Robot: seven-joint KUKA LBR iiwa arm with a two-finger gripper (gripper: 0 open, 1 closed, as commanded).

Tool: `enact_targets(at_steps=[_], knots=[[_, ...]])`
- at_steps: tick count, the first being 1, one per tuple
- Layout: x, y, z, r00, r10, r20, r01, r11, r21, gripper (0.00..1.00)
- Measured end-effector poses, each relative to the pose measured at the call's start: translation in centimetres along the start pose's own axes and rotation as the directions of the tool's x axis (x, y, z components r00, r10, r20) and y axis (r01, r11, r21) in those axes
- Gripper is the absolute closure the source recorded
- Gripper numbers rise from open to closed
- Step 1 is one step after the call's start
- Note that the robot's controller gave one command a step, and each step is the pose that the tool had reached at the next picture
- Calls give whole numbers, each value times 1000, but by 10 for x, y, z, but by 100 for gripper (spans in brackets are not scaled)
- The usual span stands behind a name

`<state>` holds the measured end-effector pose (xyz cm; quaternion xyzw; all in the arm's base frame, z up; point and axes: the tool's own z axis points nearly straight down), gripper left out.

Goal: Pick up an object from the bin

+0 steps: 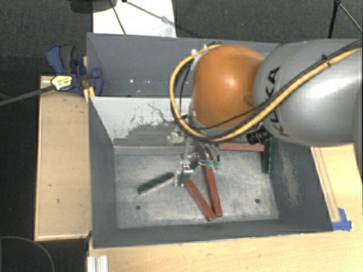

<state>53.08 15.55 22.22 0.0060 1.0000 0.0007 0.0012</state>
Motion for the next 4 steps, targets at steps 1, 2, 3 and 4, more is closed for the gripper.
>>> enact_targets(at_steps=[1, 2, 3, 4], knots=[[0, 0, 0, 1000, 1, 0, -1, 1000, 0, 0], [-11, 1, 107, 1000, -15, -3, 15, 1000, 1, 100], [-12, 1, 106, 1000, -13, -1, 13, 1000, 0, 0], [-12, 1, 106, 1000, -11, -1, 11, 1000, 0, 0]])
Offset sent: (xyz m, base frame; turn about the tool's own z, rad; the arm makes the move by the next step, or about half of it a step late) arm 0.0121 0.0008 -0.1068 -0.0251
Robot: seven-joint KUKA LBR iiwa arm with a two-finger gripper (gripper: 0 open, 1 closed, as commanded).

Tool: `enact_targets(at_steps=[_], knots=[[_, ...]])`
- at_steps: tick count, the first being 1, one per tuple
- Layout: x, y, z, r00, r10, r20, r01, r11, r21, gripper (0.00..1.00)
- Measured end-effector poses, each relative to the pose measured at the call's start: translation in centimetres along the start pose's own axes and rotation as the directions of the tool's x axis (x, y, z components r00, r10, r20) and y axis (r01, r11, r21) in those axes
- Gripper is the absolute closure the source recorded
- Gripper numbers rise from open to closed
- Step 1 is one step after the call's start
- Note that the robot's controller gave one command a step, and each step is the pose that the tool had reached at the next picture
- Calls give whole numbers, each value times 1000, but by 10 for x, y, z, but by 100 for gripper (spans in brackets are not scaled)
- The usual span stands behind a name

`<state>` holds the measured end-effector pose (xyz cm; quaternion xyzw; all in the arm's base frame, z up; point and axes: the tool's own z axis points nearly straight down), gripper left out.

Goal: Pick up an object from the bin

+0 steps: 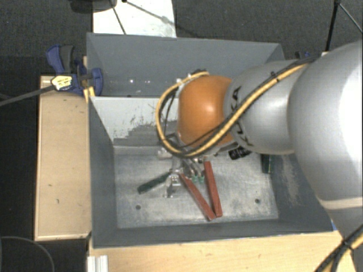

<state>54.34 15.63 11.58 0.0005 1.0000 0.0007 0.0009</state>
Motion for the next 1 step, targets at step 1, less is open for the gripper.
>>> enact_targets(at_steps=[1], knots=[[4, -4, 41, 995, 97, -2, -97, 995, 0, 100]])
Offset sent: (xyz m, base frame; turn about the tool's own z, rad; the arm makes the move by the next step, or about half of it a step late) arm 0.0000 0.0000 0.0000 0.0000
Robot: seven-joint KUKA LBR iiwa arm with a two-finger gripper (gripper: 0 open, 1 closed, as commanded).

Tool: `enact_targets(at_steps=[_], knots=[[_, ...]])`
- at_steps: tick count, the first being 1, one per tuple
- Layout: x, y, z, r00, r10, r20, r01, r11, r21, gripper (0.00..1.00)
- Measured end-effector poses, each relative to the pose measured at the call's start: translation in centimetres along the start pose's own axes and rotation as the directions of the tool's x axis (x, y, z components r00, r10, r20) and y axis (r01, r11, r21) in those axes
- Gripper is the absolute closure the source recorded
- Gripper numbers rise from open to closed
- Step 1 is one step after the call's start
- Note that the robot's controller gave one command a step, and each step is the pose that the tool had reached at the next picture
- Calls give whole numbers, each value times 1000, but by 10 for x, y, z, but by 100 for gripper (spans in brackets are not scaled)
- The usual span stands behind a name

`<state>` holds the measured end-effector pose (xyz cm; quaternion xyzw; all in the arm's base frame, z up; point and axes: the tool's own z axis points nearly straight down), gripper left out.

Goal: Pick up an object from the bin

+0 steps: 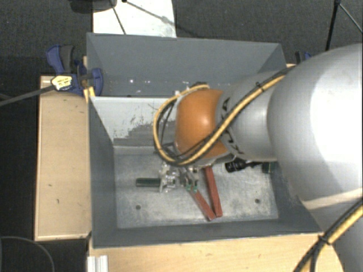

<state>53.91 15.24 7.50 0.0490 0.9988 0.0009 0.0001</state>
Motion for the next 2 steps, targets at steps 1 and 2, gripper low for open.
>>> enact_targets(at_steps=[1, 2], knots=[[0, 0, 0, 1000, 1, 0, -1, 1000, 0, 100], [-4, 1, -143, 999, -45, 3, 45, 999, 1, 100]])
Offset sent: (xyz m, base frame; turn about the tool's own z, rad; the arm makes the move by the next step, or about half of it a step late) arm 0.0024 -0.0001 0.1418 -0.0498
